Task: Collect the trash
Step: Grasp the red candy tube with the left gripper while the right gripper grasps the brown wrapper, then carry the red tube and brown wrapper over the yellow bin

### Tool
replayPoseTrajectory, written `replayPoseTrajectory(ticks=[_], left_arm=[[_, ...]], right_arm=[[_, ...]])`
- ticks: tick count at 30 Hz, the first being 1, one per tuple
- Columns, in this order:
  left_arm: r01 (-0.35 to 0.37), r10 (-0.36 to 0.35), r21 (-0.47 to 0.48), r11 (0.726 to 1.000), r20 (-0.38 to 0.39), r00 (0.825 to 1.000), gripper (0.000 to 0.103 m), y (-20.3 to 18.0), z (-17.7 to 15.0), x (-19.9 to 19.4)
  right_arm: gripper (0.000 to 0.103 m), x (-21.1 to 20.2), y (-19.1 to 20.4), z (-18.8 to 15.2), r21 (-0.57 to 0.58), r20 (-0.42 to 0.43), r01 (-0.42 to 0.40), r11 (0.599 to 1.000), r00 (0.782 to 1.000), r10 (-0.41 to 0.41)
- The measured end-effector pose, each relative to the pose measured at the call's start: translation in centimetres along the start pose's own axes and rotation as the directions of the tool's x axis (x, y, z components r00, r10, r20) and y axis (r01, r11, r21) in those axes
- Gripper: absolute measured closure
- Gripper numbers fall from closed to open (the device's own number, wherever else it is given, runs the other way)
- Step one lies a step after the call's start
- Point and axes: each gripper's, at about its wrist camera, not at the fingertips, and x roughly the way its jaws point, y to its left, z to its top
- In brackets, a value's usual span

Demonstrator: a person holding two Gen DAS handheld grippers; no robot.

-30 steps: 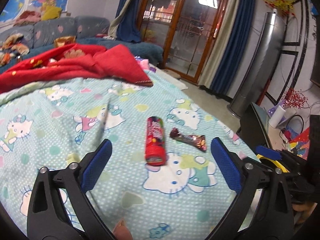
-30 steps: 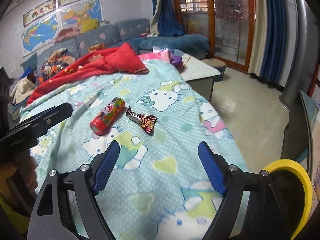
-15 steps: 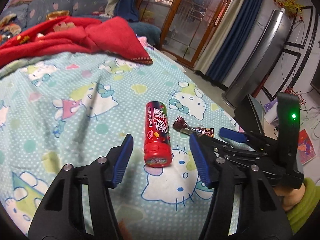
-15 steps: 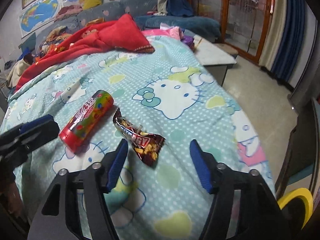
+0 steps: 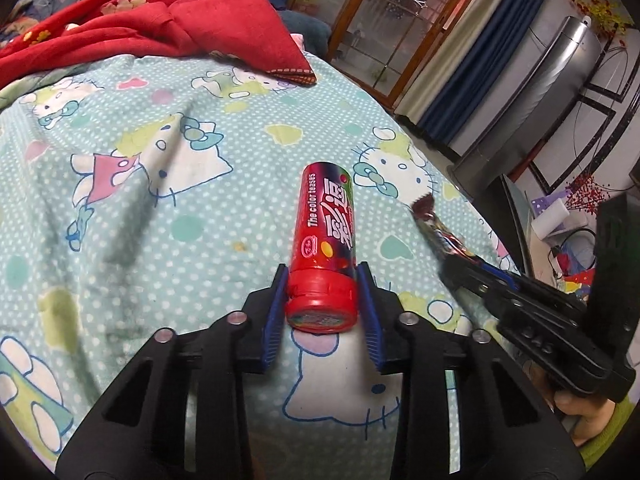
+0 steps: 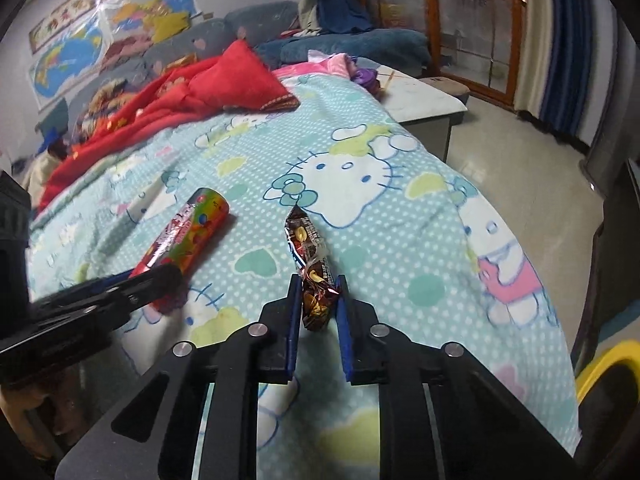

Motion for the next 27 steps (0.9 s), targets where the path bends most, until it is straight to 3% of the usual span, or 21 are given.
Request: replayPoseTrajectory(ticks=[15, 27], left_arm=[[0.034, -0.039, 0.089, 0.995, 0.057, 0.998, 0.077, -2.5, -1.9, -3.2], [0.104, -0.118, 0.181, 0.978, 0.071, 0.990, 0.077, -6.7, -3.3, -5.3]], right_arm=[[0.089, -6.3, -1.4, -5.7, 0.069, 0.024, -0.033, 0.997, 0.999, 0.032], [0.089, -12.1, -2.7, -6.7, 0.097, 0.118, -0.020, 0.995, 0.993, 0.008]])
